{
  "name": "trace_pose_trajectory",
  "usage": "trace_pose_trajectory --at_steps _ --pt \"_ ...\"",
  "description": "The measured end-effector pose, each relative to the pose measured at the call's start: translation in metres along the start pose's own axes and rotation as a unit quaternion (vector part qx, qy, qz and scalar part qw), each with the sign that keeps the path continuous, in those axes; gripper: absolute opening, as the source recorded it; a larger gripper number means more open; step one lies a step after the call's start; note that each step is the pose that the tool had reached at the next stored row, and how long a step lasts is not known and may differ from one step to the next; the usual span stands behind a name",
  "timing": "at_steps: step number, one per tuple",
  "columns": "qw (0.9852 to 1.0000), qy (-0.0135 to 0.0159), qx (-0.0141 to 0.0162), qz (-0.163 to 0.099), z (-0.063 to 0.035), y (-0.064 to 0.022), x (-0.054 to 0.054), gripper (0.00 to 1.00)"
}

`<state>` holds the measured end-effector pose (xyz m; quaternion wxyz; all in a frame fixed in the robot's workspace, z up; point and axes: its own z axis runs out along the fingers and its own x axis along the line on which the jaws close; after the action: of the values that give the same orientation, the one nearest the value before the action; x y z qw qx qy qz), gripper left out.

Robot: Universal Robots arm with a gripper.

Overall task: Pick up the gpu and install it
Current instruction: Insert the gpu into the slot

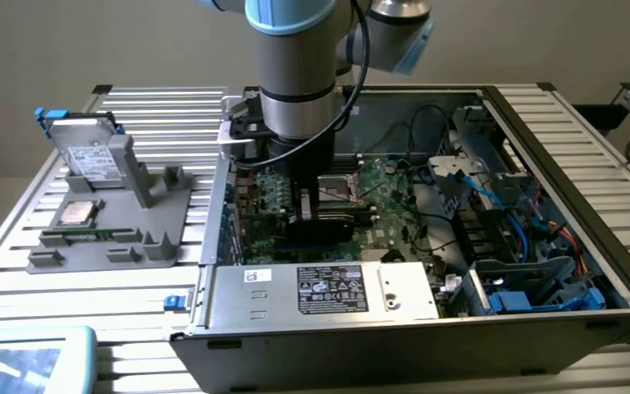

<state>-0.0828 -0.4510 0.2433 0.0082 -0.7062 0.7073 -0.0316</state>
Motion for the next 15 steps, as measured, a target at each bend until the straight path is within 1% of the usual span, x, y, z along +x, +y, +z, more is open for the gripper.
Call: trace_pose_trajectory --at_steps 8,11,15 --pt "1.0 -0.0001 0.0004 0.0 0.0002 0.0 0.0 0.27" --pt "1.0 0.0 0.0016 0.0 0.0003 0.0001 0.0 0.27" --pt "1.0 -0.0001 0.002 -0.001 0.0003 0.0 0.0 0.27"
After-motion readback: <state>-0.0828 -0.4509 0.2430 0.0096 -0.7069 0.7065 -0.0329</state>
